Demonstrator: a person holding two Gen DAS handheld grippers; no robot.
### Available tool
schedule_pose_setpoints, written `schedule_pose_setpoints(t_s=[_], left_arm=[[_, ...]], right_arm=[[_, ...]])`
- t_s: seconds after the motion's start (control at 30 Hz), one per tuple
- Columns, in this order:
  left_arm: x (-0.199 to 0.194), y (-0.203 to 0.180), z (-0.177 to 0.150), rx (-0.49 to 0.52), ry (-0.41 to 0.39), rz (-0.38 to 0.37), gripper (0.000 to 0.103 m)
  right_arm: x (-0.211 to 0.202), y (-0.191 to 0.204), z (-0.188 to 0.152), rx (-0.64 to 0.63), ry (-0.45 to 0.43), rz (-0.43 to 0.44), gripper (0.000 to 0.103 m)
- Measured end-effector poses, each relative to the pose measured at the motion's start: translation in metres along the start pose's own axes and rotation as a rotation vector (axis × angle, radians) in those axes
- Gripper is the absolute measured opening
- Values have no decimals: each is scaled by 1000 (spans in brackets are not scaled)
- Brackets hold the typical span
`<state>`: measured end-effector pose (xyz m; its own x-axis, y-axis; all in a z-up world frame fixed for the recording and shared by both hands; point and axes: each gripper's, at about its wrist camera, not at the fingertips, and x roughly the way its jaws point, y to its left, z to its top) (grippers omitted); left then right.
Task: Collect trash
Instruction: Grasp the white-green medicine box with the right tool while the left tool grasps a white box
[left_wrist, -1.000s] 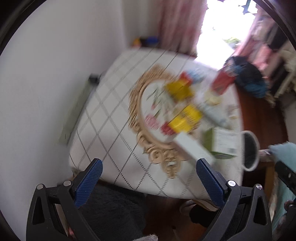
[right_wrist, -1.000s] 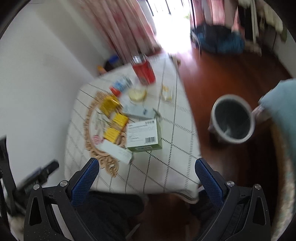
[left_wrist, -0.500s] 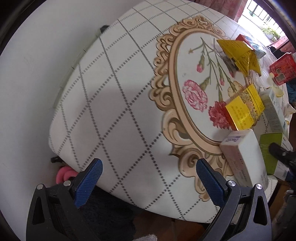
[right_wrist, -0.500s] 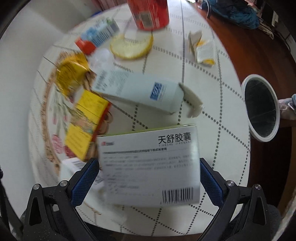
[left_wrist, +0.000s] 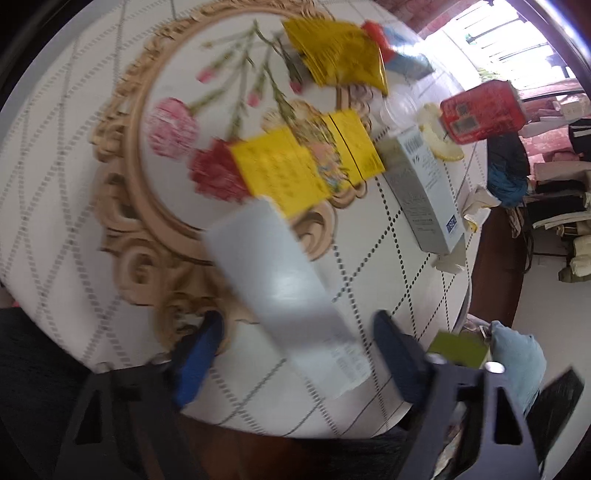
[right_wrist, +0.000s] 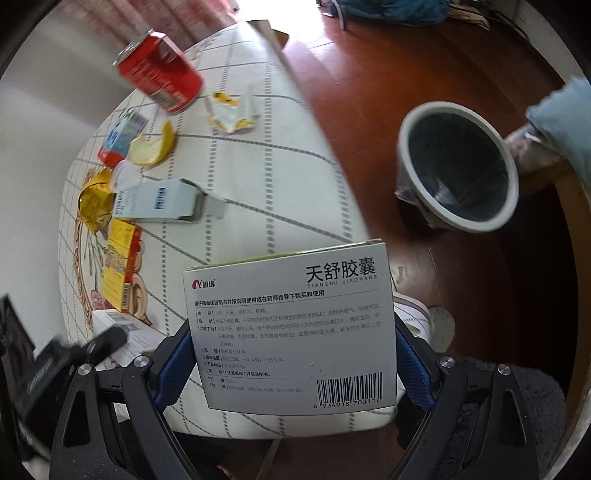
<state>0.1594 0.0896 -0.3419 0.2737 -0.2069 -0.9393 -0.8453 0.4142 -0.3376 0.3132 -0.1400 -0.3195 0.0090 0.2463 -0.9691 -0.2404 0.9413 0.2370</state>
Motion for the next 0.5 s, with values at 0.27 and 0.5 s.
schedule_pose_setpoints(t_s=[0.27, 0.5], left_arm=[[-5, 3, 5, 250, -68, 175, 42], [-3, 2, 9, 383, -87, 268, 46]], right_arm=[[5, 1, -11, -55, 41, 15, 95], [31, 30, -17, -134, 88, -22, 97]])
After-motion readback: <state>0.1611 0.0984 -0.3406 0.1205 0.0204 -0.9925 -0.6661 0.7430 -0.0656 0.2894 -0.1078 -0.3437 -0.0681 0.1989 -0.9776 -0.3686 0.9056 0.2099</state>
